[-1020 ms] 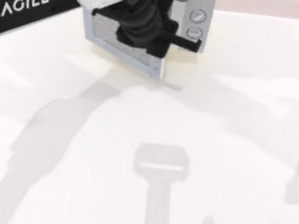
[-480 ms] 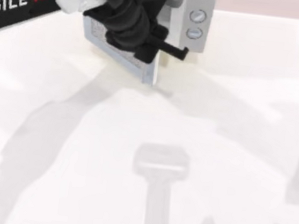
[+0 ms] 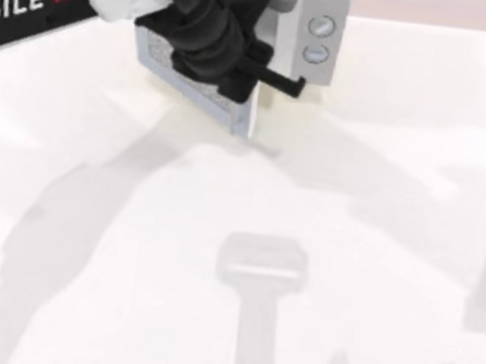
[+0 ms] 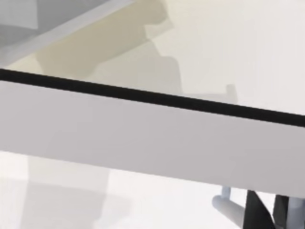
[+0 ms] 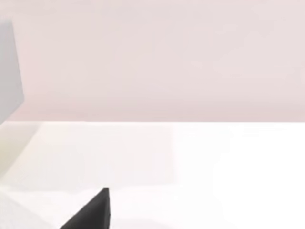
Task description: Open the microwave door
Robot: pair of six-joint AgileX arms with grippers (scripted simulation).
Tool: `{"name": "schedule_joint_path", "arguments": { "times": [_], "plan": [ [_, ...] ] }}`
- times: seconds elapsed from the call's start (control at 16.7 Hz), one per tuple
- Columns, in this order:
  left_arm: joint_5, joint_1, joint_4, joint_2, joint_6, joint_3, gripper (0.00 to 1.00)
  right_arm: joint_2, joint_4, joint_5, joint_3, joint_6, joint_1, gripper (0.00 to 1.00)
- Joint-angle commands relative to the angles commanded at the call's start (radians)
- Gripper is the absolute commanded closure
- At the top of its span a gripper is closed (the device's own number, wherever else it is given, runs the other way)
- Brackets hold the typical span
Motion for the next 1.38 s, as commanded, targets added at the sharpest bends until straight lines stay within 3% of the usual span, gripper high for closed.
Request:
{"name": "schedule_joint_path", "arguments": {
  "times": [0.84,1.38],
  "plan": [
    [0.000,0.000,0.000,0.000,0.000,0.000,1.00,0.000,0.000,0.000,0.000,0.000,0.000,0.00],
    [0.079,0.042,0.021,-0.071,0.136,-0.095,1.00,0.000,0.000,0.000,0.000,0.000,0.000,0.00]
  ]
}}
